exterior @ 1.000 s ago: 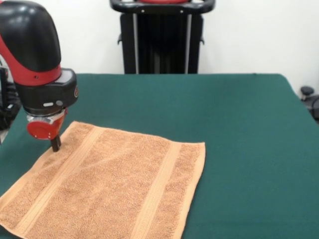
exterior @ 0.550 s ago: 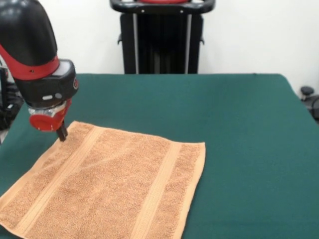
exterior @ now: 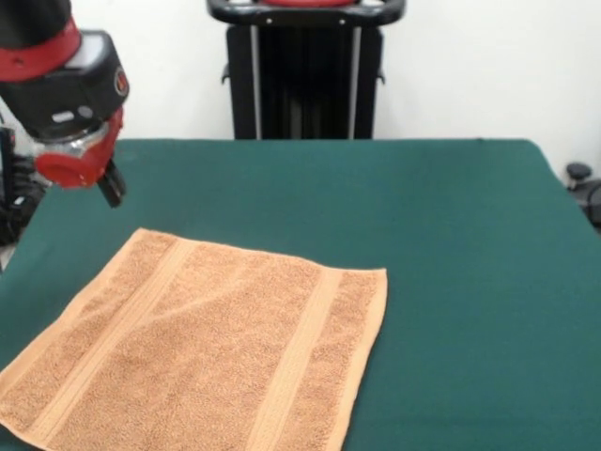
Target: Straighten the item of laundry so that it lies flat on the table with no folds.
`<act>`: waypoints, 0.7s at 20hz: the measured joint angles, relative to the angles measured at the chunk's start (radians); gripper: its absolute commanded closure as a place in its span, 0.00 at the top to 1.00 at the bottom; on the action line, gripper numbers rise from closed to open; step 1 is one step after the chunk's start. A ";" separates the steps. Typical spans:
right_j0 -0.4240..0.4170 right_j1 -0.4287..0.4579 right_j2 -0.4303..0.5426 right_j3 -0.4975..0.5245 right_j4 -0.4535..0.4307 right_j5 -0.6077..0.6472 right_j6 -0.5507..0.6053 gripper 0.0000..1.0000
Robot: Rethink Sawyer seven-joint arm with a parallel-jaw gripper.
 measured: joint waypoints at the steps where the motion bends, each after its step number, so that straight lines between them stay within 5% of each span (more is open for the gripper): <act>1: 0.001 -0.008 0.001 -0.004 -0.001 0.003 0.000 0.00; 14: -0.043 -0.077 0.051 -0.057 -0.147 -0.018 -0.200 0.00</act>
